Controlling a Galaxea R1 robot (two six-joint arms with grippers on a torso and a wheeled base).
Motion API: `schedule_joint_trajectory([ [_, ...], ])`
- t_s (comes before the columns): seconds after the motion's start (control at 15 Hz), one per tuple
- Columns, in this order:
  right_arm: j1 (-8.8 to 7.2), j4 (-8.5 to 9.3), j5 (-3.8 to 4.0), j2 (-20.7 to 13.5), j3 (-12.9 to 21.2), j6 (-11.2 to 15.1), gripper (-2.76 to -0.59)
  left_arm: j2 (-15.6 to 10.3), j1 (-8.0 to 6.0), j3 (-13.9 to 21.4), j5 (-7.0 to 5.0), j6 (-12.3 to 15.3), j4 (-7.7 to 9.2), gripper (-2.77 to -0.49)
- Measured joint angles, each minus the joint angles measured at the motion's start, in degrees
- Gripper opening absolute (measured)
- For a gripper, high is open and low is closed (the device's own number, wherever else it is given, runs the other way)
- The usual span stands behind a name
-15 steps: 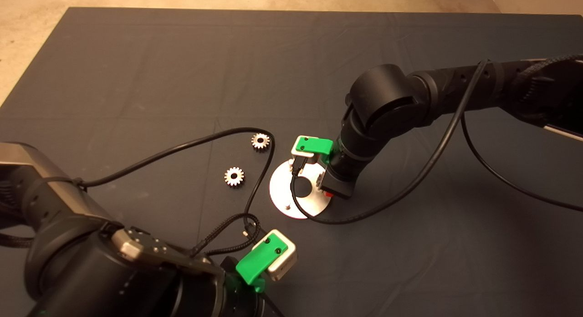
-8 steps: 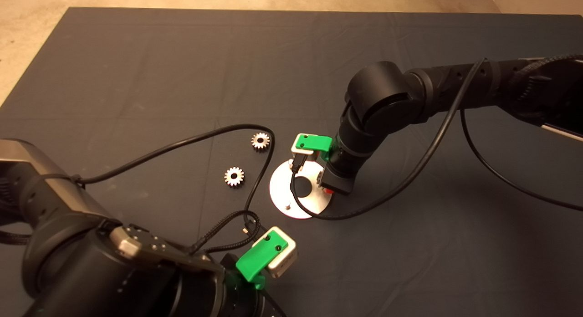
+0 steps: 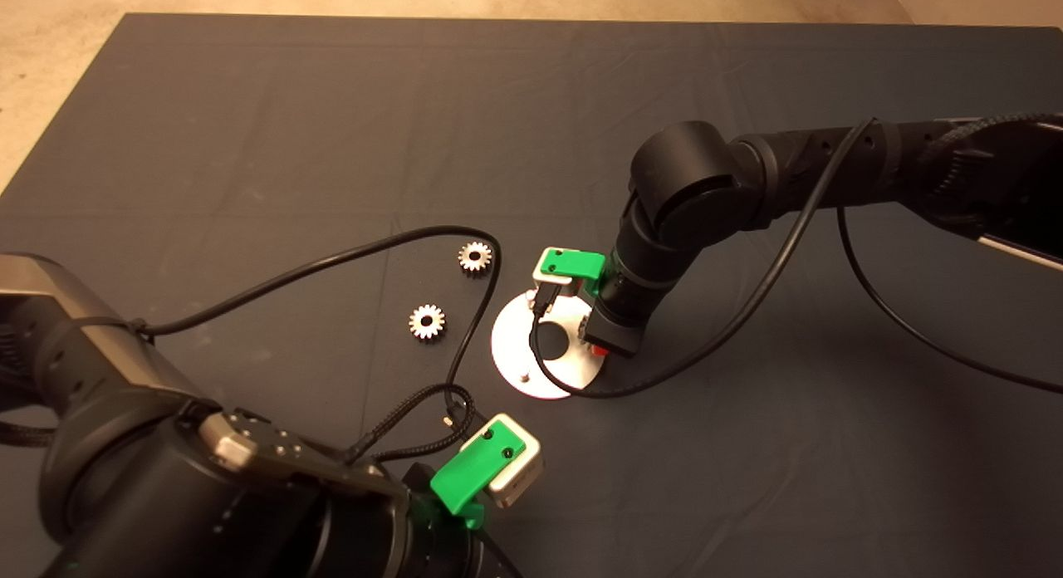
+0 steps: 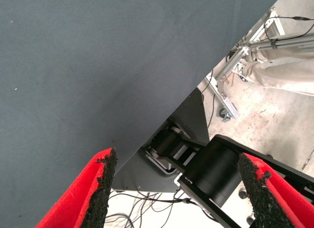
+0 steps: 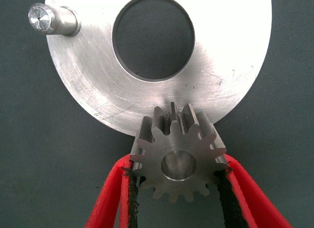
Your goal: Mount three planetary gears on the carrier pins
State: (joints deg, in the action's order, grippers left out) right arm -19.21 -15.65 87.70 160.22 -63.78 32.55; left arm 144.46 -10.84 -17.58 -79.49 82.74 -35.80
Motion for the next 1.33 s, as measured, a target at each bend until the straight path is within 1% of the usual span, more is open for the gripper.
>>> schedule_joint_trajectory([
  [0.13, 0.39, 0.00, 0.04, 0.0, -0.6, -0.2, -2.47, 0.0, 0.02, 0.0, 0.00, 0.0, 0.00, -1.53],
  [0.4, 0.54, 0.00, 0.00, 0.2, -0.9, -0.4, -2.47, -0.1, 0.02, 0.0, 0.03, 0.0, 0.00, -1.53],
  [0.53, 0.63, 0.00, 0.11, 0.3, -1.1, -0.4, -2.47, -0.2, -0.01, 0.0, 0.05, 0.0, 0.00, -1.53],
  [1.0, 0.67, 0.00, 0.06, 0.3, -1.3, -0.6, -2.47, -0.2, -0.01, 0.0, 0.43, 0.0, 0.00, -1.53],
  [1.2, 1.61, -0.28, 0.22, 0.3, -1.8, -0.6, -2.46, -0.2, -0.01, 0.0, 0.44, 0.0, 0.00, -1.53],
  [1.33, 1.61, -0.38, 0.39, 0.6, -2.0, -0.6, -2.46, -0.2, -0.01, 0.0, 0.47, 0.0, 0.00, -1.53],
])
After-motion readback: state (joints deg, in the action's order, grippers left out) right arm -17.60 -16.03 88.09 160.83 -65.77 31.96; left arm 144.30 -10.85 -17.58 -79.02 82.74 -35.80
